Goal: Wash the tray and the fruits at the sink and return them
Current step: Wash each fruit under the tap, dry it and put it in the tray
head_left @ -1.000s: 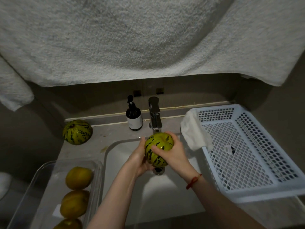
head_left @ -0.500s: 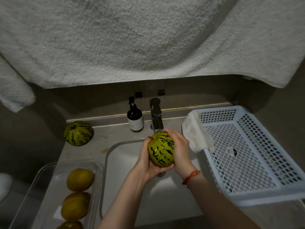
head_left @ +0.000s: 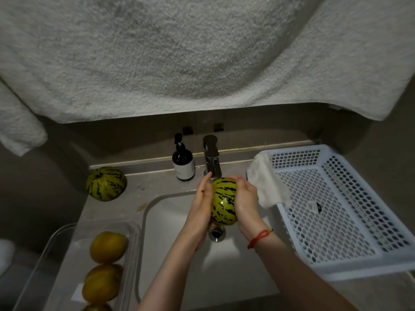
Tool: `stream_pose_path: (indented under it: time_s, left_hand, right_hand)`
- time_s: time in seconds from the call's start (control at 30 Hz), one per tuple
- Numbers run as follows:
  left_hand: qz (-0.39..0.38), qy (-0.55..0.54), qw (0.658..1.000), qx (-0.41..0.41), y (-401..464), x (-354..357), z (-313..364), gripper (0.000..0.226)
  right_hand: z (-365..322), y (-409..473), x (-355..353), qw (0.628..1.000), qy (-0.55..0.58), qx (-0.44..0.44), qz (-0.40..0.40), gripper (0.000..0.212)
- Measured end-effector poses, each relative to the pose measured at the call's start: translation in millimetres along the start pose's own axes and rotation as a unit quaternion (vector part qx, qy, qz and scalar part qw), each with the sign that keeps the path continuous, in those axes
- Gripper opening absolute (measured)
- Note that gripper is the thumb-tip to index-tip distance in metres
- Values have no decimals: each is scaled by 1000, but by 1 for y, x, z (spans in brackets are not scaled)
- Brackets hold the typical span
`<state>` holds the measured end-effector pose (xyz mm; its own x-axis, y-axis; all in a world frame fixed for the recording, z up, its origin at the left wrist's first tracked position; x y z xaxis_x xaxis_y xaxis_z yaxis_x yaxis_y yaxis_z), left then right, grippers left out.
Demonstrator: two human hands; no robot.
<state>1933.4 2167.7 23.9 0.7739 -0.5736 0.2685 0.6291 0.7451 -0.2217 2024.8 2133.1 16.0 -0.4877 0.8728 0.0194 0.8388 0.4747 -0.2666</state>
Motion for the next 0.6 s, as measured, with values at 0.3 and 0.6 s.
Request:
stream_pose_path:
  time_s: [0.3, 0.6]
  left_hand:
    - [71, -280, 940, -180, 6, 0, -18, 27]
    - [93, -233, 927, -280, 2, -7, -29, 55]
  right_hand:
    - [8, -27, 0, 748, -308, -572, -132, 29]
    - [25, -14, -3, 994, -57, -30, -93, 19]
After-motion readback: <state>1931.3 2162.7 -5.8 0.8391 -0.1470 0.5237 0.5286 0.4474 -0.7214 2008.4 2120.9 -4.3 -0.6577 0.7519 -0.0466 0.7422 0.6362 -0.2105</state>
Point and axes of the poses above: each hand's wrist, its own y-axis towards the middle knuckle, its own x-axis out of the palm, z = x × y, the point moved 1 cm from there along y, towards the middle knuckle, and after that the axes turned 2 degrees about z, right-handed, at the moved point
